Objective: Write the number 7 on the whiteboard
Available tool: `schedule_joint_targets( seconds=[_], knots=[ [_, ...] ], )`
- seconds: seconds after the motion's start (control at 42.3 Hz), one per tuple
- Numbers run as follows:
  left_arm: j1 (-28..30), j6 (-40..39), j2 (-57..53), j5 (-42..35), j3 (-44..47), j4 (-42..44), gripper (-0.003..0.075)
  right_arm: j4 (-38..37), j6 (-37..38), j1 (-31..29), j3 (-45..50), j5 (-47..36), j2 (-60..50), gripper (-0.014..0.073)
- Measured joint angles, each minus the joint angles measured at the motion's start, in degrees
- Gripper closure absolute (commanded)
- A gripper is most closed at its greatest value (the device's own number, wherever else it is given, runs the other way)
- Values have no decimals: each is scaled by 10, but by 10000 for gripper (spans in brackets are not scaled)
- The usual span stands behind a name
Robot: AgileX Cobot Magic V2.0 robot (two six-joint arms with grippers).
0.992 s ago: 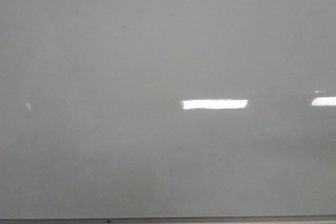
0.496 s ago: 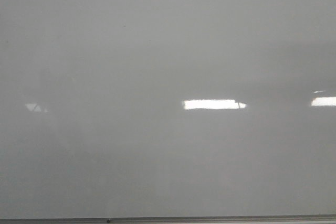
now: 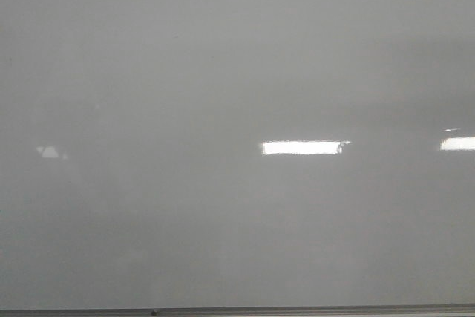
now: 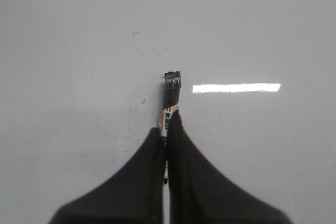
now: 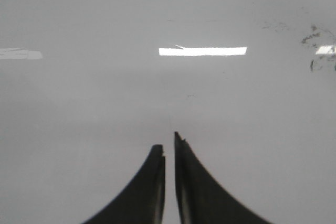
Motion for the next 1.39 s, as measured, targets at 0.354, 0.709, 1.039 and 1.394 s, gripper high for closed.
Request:
schedule_joint_targets(
  seconds=[0.354,0.709,1.039,1.394],
  knots=[
    [0,0,0,0,0,0,66,0,0,0,0,0,0,-42],
    [0,0,0,-2,0,0,69,0,0,0,0,0,0,-42],
    [0,0,116,10,-33,12,71,0,0,0,0,0,0,-42],
    [0,0,431,11,-125,72,125,0,0,0,0,0,0,-41]
  ],
)
